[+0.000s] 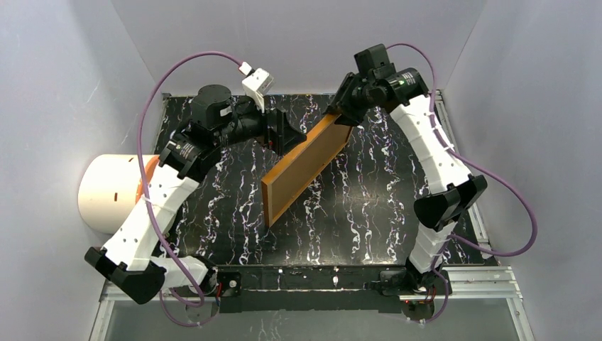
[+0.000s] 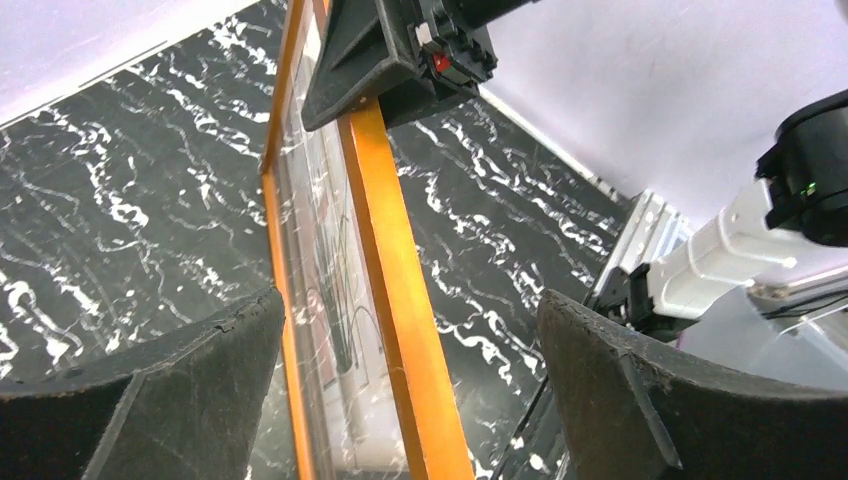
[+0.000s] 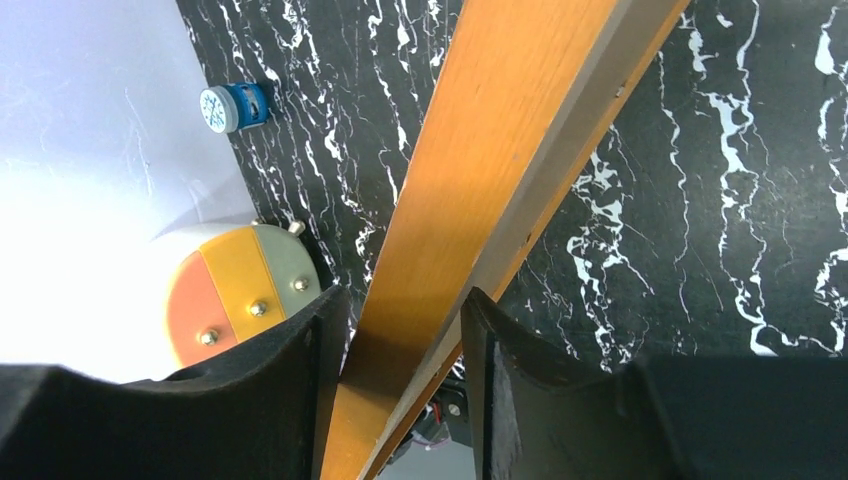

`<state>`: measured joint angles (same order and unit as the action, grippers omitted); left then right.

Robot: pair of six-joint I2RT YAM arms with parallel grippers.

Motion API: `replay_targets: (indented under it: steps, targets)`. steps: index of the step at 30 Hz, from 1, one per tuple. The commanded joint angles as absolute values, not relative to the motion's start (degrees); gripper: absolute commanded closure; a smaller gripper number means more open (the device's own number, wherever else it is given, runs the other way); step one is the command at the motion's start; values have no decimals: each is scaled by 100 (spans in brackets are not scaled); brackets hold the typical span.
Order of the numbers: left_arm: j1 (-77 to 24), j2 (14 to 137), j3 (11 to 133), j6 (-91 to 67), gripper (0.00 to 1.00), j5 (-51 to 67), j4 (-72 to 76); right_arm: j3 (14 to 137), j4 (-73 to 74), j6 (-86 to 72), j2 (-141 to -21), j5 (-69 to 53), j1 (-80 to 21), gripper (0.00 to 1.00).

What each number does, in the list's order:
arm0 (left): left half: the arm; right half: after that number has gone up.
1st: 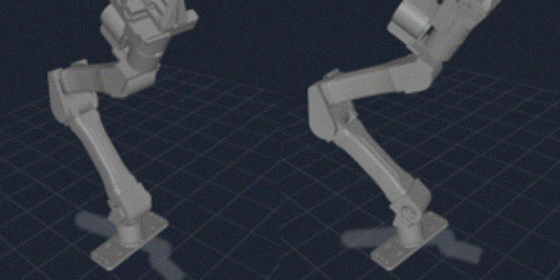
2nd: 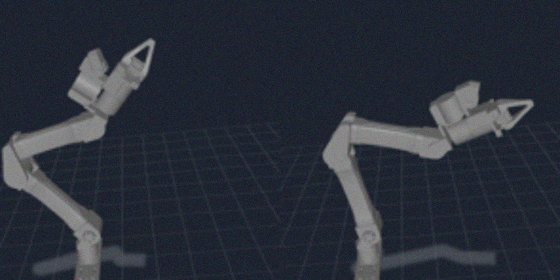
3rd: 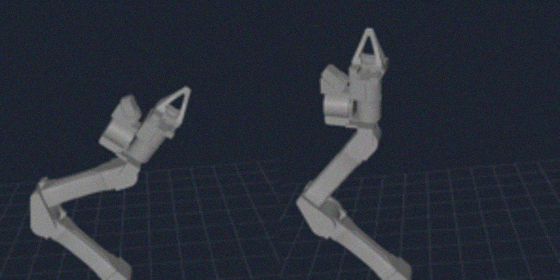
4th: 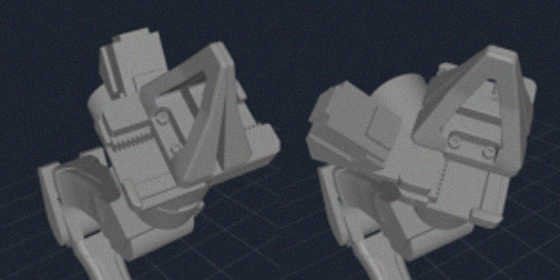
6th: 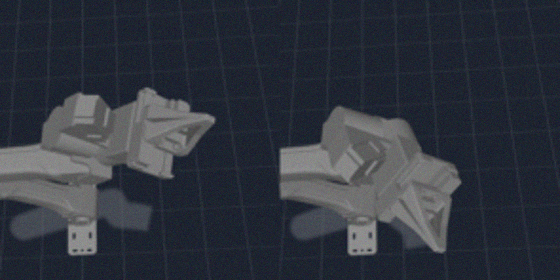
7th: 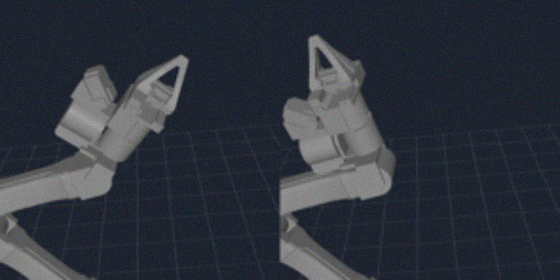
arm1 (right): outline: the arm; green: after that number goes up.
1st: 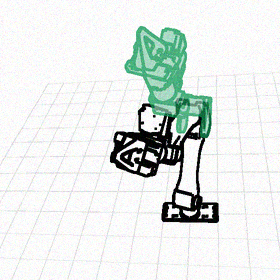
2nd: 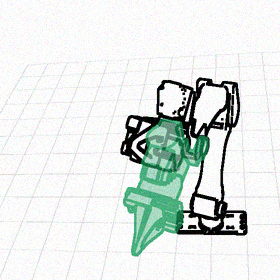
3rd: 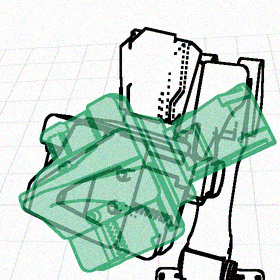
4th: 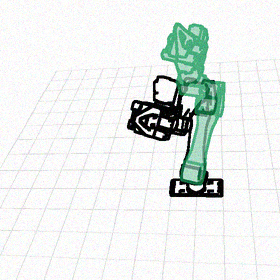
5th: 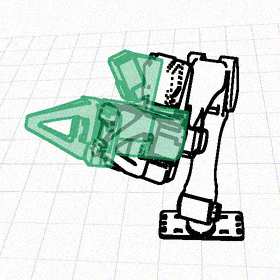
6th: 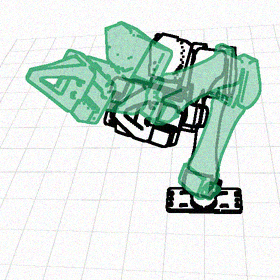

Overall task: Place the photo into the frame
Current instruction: Turn over the photo frame at the center of the board.

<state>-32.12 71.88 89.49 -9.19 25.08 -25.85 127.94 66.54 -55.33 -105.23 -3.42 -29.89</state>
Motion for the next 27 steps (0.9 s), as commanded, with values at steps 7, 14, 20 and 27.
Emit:
replay_targets:
  steps: [7,14,20,27]
  targets:
    - [-3234,7559,8583,-1719,4,1950,-2227,11628,6704,-5384,-9469,-1034,-2385,59]
    - [-3194,7970,8345,-1925,4,1541,-2373,10627,6431,-5080,-8917,-1477,-1942,63]
    - [-2721,8427,8004,-2325,4,1674,-2590,9306,5452,-4235,-8459,-2218,-1130,66]
    - [-1825,8890,7528,-2426,4,2003,-2711,7738,3676,-3201,-8406,-3575,-564,67]
